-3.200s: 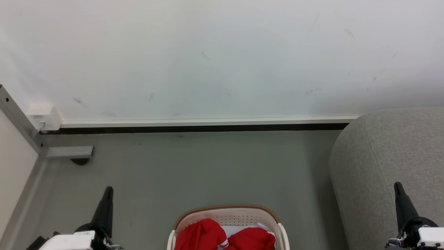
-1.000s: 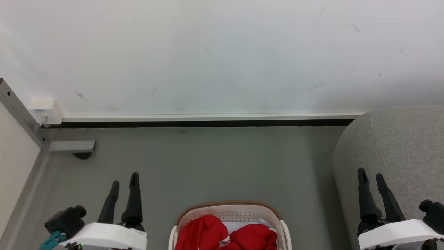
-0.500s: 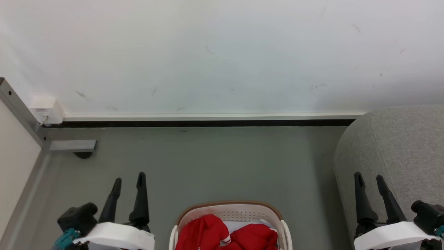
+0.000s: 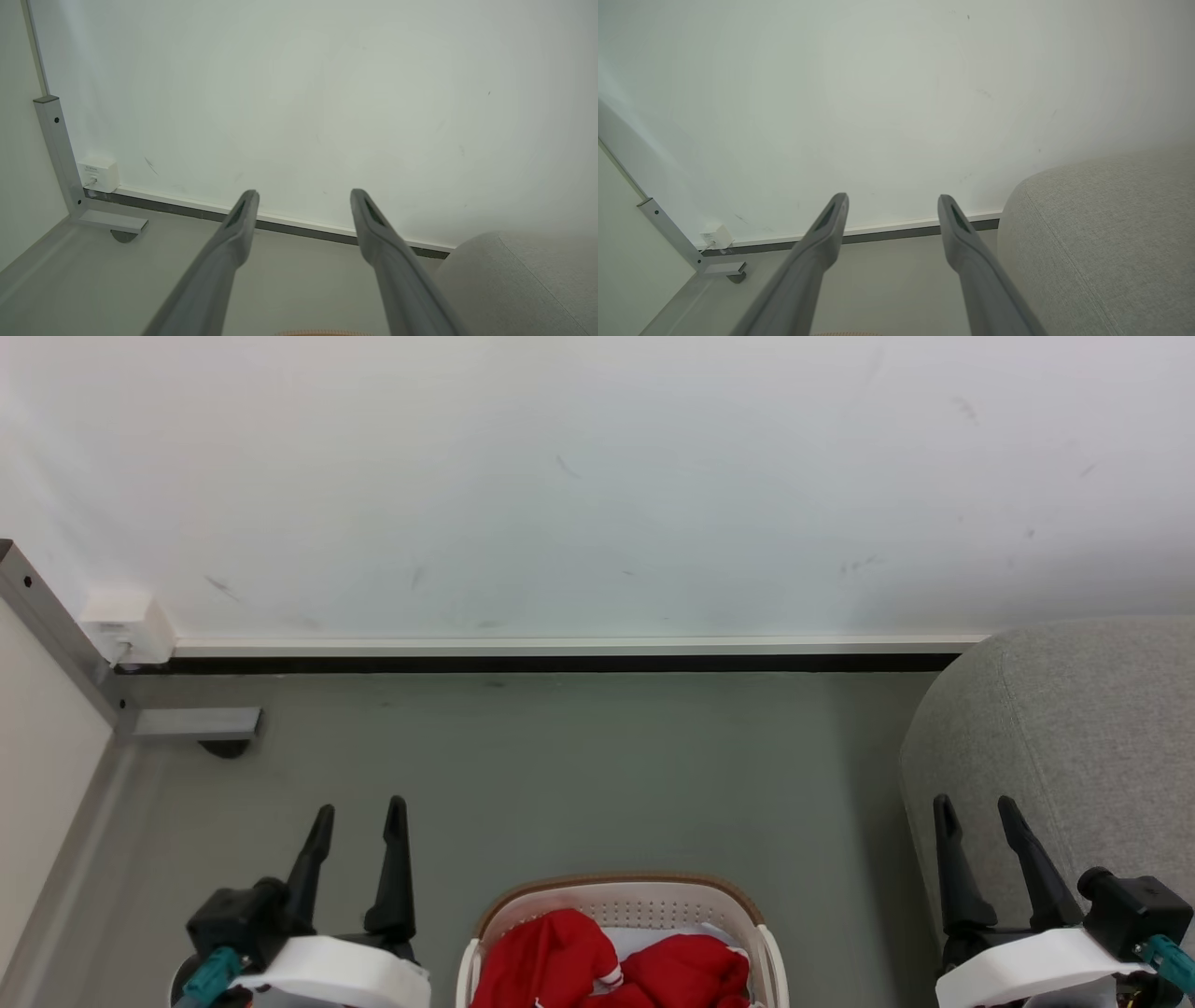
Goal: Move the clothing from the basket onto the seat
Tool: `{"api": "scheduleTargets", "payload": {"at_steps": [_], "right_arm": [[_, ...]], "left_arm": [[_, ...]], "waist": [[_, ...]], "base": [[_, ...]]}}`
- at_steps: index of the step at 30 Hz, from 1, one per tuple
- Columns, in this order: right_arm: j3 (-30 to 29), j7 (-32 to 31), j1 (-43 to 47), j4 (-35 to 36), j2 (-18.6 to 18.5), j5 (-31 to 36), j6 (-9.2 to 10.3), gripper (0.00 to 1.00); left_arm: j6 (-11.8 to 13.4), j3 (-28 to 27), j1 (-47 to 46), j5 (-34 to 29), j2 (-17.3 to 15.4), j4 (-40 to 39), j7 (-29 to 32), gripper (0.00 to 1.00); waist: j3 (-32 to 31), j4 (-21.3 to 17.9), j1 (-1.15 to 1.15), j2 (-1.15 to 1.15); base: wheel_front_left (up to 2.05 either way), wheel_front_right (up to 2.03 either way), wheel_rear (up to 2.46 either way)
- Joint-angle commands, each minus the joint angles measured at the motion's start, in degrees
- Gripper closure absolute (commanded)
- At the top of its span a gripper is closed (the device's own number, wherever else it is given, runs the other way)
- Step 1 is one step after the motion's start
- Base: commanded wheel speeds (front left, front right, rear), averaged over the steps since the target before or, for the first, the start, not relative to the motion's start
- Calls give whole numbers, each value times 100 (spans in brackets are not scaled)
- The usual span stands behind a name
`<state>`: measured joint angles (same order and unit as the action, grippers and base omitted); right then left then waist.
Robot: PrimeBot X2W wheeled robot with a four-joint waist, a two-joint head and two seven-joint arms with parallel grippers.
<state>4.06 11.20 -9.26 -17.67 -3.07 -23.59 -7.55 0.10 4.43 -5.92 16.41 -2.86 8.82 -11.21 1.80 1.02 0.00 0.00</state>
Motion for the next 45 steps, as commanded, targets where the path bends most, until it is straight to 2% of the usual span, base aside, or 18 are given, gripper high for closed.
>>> {"api": "scheduleTargets", "payload": {"at_steps": [1, 34, 45], "right_arm": [[17, 54, -87, 7, 3, 124, 9, 0], [201, 412, -112, -62, 14, 1349, 12, 0], [199, 396, -114, -94, 17, 1218, 12, 0]], "left_arm": [[22, 11, -93, -159, -65, -46, -52, 0], [23, 113, -92, -1501, -47, -58, -404, 0], [-19, 48, -110, -1379, -25, -8, -400, 0]], "waist": [[2, 0, 0, 0], [18, 47, 0, 0], [21, 37, 0, 0]], "base": [[0, 0, 0], [0, 0, 0], [0, 0, 0]]}}
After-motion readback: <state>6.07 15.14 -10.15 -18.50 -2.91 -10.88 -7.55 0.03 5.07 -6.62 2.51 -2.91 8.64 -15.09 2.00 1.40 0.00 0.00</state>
